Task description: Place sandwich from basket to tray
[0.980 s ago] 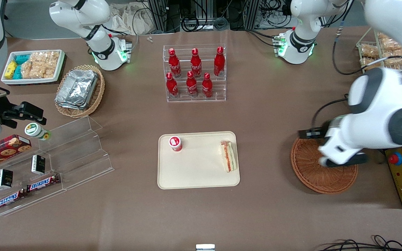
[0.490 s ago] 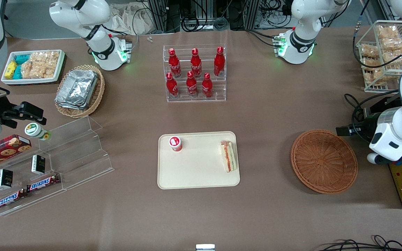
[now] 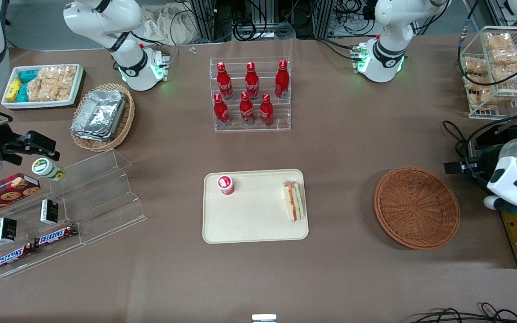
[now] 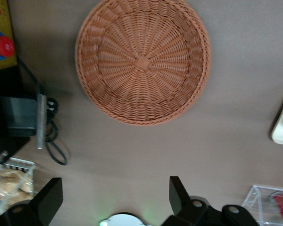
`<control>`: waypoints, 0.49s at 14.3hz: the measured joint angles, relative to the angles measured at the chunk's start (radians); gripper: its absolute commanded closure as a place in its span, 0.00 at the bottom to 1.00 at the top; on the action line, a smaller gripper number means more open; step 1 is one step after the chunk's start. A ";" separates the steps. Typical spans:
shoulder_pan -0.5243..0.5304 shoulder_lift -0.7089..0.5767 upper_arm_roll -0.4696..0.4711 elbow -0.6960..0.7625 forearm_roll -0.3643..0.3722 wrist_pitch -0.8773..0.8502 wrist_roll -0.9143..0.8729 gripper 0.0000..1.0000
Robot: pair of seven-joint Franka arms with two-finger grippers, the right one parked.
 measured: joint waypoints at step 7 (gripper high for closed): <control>-0.243 -0.031 0.321 -0.003 -0.087 0.070 0.081 0.00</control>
